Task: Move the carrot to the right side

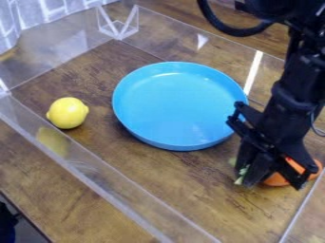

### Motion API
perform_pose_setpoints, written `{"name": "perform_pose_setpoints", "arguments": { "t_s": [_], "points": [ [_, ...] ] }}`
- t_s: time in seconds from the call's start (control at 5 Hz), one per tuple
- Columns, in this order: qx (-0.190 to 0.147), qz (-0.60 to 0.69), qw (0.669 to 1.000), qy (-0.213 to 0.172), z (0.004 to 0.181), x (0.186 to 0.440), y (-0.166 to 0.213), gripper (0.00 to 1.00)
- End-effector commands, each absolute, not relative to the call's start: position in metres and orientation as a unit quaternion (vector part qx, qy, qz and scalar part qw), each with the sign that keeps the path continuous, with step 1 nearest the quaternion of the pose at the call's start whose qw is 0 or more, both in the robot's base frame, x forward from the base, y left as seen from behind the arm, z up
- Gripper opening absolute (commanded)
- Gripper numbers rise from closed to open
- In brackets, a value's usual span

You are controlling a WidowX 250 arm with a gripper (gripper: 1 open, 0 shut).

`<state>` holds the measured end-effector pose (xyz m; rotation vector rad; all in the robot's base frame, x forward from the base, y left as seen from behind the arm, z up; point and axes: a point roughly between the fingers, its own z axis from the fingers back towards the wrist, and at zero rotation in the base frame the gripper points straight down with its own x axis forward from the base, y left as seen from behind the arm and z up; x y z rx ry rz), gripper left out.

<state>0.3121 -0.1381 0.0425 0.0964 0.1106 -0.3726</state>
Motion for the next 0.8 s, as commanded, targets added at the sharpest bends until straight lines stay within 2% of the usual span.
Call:
{"name": "perform_pose_setpoints", "arguments": {
  "t_s": [0.0,0.2,0.4,0.6],
  "points": [
    [0.041,-0.169,0.985,0.013,0.066,0.317,-0.135,0.00],
    [0.045,-0.147,0.988,0.012,0.069,0.315,-0.130,0.00],
    [0.043,-0.157,0.987,0.011,0.071,0.322,-0.130,1.00],
    [0.041,-0.152,0.988,0.009,0.079,0.320,-0.130,1.00]
  ]
}}
